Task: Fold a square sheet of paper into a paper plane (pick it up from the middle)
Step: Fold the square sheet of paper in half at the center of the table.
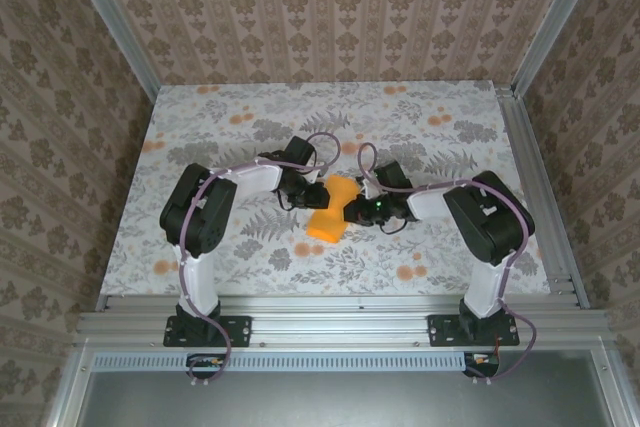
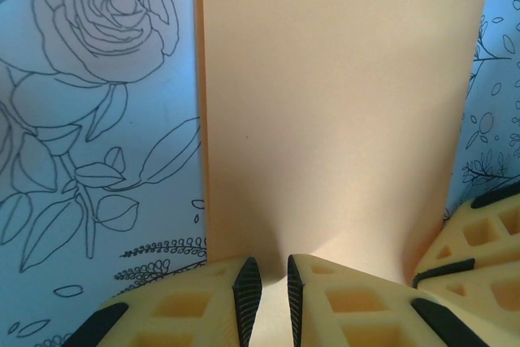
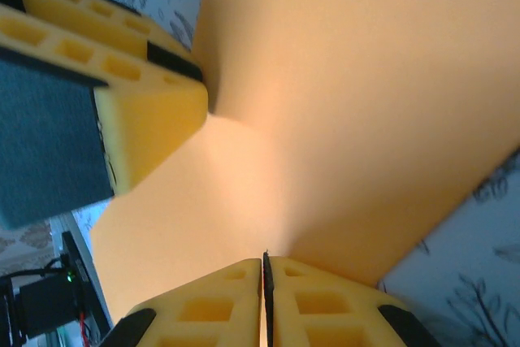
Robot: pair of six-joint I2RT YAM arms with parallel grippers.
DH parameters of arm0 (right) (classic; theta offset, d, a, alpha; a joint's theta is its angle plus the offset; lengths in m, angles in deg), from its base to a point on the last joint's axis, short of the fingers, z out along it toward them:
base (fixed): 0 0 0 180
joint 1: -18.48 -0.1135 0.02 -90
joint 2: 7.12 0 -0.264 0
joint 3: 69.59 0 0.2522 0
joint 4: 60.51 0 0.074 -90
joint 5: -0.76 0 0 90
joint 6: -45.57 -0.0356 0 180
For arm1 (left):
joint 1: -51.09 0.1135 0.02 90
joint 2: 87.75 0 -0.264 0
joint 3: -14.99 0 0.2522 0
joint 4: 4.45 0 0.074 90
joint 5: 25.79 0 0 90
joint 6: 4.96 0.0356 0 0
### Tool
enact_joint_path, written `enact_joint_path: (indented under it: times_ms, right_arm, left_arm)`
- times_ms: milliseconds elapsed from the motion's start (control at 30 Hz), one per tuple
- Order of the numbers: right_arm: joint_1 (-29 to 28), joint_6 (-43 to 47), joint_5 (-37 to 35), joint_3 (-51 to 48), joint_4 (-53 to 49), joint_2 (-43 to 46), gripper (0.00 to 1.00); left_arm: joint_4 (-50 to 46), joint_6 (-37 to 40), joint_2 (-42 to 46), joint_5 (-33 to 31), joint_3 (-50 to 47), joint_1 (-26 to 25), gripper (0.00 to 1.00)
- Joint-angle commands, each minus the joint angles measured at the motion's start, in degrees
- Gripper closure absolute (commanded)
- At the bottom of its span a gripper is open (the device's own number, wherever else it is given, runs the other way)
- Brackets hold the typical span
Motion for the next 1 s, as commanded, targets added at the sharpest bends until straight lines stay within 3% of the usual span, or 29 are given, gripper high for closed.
enact_joint_path:
  times_ms: [0,233,533,967]
  right_arm:
    - [-0.82,2.88,-0.73,-3.93,-11.68,0.76,0.86]
    - [-1.04,-0.74,-0.21,-4.89,-9.96,6.07,0.86]
    - [-2.53,-17.32,-3.52,-4.37,10.57,7.34,0.86]
    - [-5.42,-15.52,-3.84,-0.25,6.11,0.52,0.86]
  left_arm:
    - [-8.43,1.88,-5.31,-5.58,-2.54,0.67,0.76]
    - [-8.71,1.95,-5.33,-5.57,-2.16,0.67,0.76]
    - [-8.19,1.86,-4.69,-5.14,-2.7,0.67,0.76]
    - [-7.74,2.08,-4.49,-4.87,-2.64,0.75,0.76]
